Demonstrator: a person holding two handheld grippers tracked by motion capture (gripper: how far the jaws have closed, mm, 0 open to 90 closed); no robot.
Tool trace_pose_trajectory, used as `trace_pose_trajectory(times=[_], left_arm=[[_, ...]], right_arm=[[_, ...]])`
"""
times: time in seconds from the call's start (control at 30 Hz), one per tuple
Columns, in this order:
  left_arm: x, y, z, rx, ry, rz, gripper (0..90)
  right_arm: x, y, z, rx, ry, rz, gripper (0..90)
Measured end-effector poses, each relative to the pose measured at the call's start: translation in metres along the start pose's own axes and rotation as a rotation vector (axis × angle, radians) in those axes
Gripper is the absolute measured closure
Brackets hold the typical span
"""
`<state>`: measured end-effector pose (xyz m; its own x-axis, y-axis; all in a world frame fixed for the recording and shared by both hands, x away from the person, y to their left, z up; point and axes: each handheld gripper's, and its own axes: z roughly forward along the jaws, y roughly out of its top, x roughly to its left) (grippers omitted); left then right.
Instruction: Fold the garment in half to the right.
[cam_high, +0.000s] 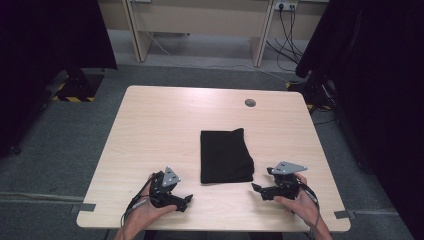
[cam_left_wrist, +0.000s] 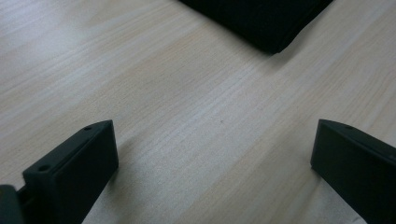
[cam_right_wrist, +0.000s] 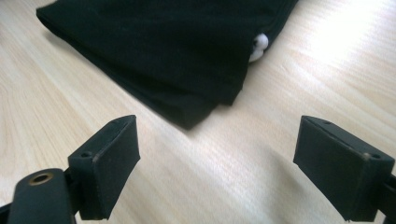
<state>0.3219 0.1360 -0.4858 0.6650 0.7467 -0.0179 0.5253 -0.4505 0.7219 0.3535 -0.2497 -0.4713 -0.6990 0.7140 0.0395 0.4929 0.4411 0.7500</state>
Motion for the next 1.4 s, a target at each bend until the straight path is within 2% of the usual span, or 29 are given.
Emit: trace_pose_trajectory(times=[0.17,0.73,0.93,1.4], left_arm=[[0.0,0.0,0.0,0.0,0.001,0.0,0.0],[0.0,0.0,0.0,0.0,0.003,-0.002,0.0],[0.0,0.0,0.0,0.0,0.004,-0.003,0.0],[0.0,0.0,0.0,0.0,0.008,-0.008,0.0]], right_arm=[[0.001,-0.005,-0.003,0.007,0.003,-0.001,14.5],[-0.001,-0.018,-0.015,0.028,-0.028,0.009,14.5],[0.001,-0.025,-0.017,0.05,-0.033,0.012,14.4],[0.006,-0.034,-0.027,0.058,-0.066,0.01,14.1]])
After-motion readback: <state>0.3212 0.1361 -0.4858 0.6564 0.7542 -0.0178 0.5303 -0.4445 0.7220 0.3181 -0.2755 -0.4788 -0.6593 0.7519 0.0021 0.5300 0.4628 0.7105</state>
